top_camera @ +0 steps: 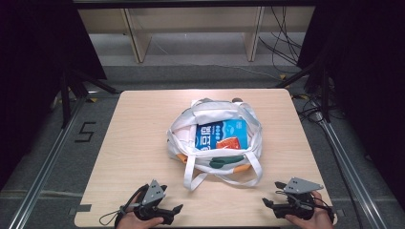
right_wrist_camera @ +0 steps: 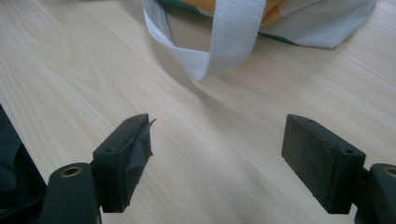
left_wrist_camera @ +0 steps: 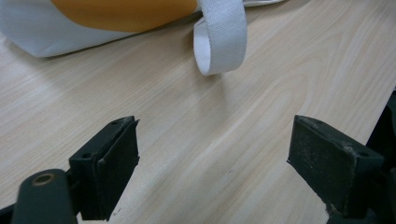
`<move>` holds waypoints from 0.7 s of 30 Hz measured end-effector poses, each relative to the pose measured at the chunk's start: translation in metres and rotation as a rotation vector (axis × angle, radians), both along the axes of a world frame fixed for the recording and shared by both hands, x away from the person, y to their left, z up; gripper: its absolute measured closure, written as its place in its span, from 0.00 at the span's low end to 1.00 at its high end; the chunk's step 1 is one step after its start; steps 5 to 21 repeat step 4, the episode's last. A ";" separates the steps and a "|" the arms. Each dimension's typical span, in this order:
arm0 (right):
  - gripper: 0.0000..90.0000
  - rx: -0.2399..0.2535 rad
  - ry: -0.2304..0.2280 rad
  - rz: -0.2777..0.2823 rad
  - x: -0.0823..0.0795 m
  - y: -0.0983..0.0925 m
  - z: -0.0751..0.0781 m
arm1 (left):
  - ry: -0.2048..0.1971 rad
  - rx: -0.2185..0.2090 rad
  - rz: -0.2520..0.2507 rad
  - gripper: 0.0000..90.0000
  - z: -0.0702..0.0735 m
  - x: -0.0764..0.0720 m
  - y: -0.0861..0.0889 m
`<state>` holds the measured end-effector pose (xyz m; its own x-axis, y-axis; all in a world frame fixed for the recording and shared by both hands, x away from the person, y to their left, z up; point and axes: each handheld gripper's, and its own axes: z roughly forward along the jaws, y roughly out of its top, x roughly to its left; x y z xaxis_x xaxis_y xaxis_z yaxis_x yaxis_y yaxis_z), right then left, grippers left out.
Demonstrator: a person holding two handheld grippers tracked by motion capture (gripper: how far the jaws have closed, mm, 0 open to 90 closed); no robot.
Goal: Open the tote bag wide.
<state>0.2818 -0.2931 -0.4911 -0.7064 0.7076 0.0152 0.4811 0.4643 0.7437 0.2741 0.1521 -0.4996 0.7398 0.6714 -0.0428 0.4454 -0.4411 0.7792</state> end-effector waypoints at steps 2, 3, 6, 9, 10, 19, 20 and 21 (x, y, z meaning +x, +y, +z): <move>0.28 0.001 0.010 -0.001 0.000 0.000 0.000 | -0.005 0.020 -0.007 0.17 0.000 0.001 0.002; 0.28 0.001 0.009 -0.001 0.000 0.000 0.000 | 0.000 0.005 0.001 0.17 0.000 0.001 0.001; 0.28 -0.001 -0.002 -0.004 0.001 0.000 0.000 | 0.000 0.005 0.001 0.17 0.000 0.001 0.001; 0.28 -0.001 -0.002 -0.004 0.001 0.000 0.000 | 0.000 0.005 0.001 0.17 0.000 0.001 0.001; 0.28 -0.001 -0.002 -0.004 0.001 0.000 0.000 | 0.000 0.005 0.001 0.17 0.000 0.001 0.001; 0.28 -0.001 -0.002 -0.004 0.001 0.000 0.000 | 0.000 0.005 0.001 0.17 0.000 0.001 0.001; 0.28 -0.001 -0.002 -0.004 0.001 0.000 0.000 | 0.000 0.005 0.001 0.17 0.000 0.001 0.001; 0.28 -0.001 -0.002 -0.004 0.001 0.000 0.000 | 0.000 0.005 0.001 0.17 0.000 0.001 0.001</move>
